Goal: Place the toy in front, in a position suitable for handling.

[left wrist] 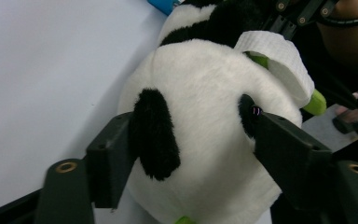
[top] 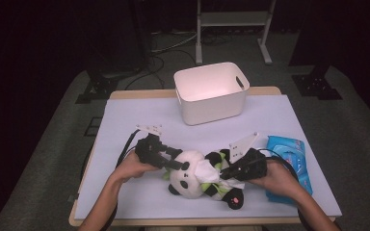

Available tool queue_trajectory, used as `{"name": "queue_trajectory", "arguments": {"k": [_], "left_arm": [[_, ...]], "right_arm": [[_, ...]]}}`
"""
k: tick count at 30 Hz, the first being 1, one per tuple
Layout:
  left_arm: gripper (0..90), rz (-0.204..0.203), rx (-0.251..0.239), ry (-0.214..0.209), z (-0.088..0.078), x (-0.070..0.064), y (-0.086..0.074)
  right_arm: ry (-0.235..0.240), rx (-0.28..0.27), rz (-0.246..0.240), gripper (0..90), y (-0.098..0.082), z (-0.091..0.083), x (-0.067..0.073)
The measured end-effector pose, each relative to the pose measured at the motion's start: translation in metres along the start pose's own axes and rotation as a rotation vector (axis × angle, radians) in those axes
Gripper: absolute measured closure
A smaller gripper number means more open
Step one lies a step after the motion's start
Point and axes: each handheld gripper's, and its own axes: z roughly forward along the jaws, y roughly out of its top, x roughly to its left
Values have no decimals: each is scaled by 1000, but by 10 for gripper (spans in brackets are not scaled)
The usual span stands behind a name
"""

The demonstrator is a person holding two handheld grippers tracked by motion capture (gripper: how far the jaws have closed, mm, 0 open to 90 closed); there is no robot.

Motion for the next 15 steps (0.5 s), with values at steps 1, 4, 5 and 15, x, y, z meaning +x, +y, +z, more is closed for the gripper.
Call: {"name": "queue_trajectory", "arguments": {"k": [1,4,5,15], "left_arm": [[248,-9,5,-9,1,0,1],[192,-37,28,-37,6,3,3],[191,-40,35,-39,6,4,4],[96,-95,85,-64,18,9,5]], "right_arm": [[-1,1,0,866,0,0,1],[2,3,-4,866,0,0,1],[3,5,-4,866,1,0,2],[3,9,-21,865,2,0,2]]}}
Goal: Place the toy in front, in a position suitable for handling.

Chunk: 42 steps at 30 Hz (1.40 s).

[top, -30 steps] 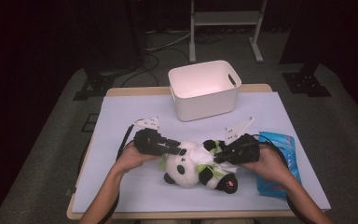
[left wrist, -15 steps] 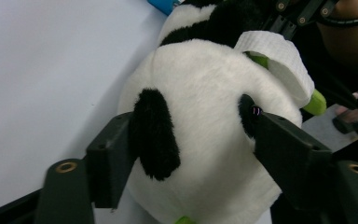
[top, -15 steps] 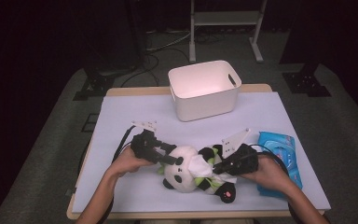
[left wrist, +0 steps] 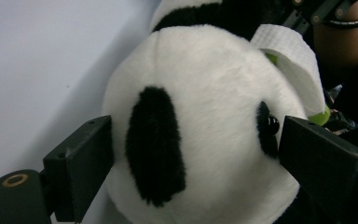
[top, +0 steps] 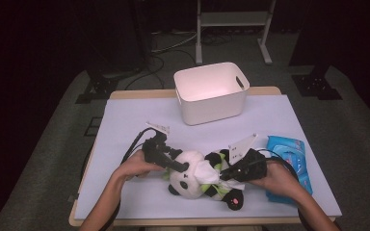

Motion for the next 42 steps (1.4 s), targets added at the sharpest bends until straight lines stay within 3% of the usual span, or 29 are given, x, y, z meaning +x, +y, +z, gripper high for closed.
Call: {"name": "queue_trajectory", "arguments": {"k": [2,3,5,8,13,16,17,18,20,22,27,32,38,42], "left_arm": [[97,11,7,6,2,-1,0],[133,38,16,22,1,-2,1],[244,63,11,35,0,-5,1],[393,144,-25,69,-2,-12,-1],[421,208,-84,123,-6,-16,0],[426,281,-139,171,-13,-24,5],[446,307,-188,180,-20,-27,8],[472,332,-206,202,-23,-30,9],[471,382,-196,261,-24,-36,13],[460,395,-154,280,-22,-37,12],[434,395,-132,294,-25,-36,-7],[411,423,-139,315,-25,-39,-23],[400,465,-169,327,-22,-43,-29],[394,466,-183,323,-20,-44,-32]], "right_arm": [[-1,1,3,866,0,0,-1],[-3,2,4,865,1,0,-1],[-10,4,7,866,2,0,-2],[-20,4,-3,867,3,-1,-4],[-45,11,1,868,7,-2,-7],[-80,7,3,869,9,-4,-11],[-90,7,-1,869,9,-5,-12],[-110,5,8,869,8,-7,-15],[-116,-12,19,868,7,-8,-18],[-108,-2,25,869,6,-5,-20],[-75,-27,27,869,8,-2,-12],[-73,-74,-14,869,24,-12,-6],[-152,-107,-55,868,49,-30,-12],[-218,-46,-36,868,49,-37,-27]]}}
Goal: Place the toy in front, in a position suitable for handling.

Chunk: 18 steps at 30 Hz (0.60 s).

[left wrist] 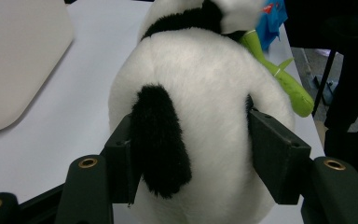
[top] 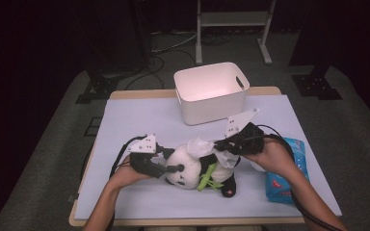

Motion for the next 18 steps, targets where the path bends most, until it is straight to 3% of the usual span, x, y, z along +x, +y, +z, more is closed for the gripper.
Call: {"name": "queue_trajectory", "arguments": {"k": [3,9,15,18], "left_arm": [[388,2,-6,0,1,-1,0],[380,17,-9,0,5,-3,3],[373,38,-2,-2,12,-4,5],[372,50,-4,-7,16,-5,8]], "right_arm": [[-2,46,20,867,-9,0,-5],[6,48,61,867,-27,-14,-8],[-31,68,93,865,-39,-33,-13],[-27,73,97,865,-40,-32,-15]]}}
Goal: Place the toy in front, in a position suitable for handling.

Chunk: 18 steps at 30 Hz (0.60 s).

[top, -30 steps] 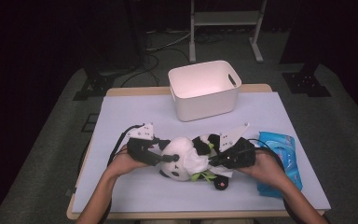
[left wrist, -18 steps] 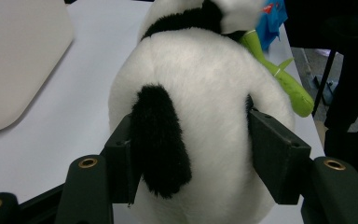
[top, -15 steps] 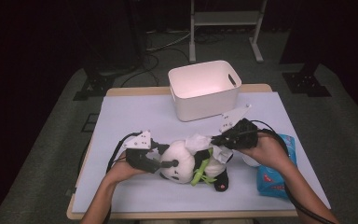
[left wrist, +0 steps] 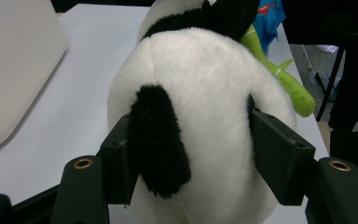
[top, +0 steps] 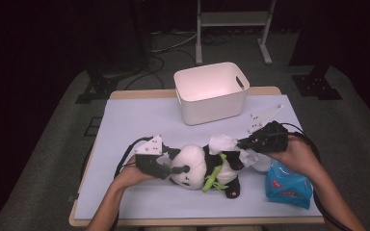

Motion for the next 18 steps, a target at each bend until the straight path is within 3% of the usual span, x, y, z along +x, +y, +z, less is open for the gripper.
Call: {"name": "queue_trajectory", "arguments": {"k": [18], "left_arm": [[335,25,17,-7,7,-2,7]], "right_arm": [[143,-86,-49,862,49,56,15]]}}
